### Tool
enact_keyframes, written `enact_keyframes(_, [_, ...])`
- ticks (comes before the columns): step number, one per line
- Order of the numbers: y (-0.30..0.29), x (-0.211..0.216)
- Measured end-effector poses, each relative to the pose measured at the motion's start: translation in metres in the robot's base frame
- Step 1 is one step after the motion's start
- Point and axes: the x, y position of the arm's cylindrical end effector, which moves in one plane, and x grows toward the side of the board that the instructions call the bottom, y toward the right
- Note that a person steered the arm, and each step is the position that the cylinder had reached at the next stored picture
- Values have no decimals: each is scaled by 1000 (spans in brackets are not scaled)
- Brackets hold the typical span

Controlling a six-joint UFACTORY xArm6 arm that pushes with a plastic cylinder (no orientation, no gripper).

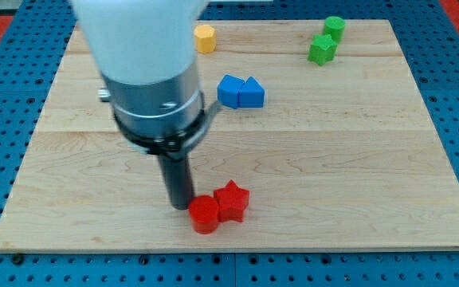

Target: Push the yellow heart down and slightly left

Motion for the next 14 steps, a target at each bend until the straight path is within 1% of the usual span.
enact_keyframes(4, [-3, -1])
enact_keyframes(6, [-3, -68])
enact_keyframes(7, [-7, -129])
enact_keyframes(8, [-27, -181])
enact_keyframes(9, [-41, -186])
enact_keyframes(10, [-33, -218])
enact_keyframes(11, [-13, -239])
enact_keyframes(12, [-39, -255])
enact_keyframes(13, [-87, -240])
enact_keyframes(14, [-116, -210])
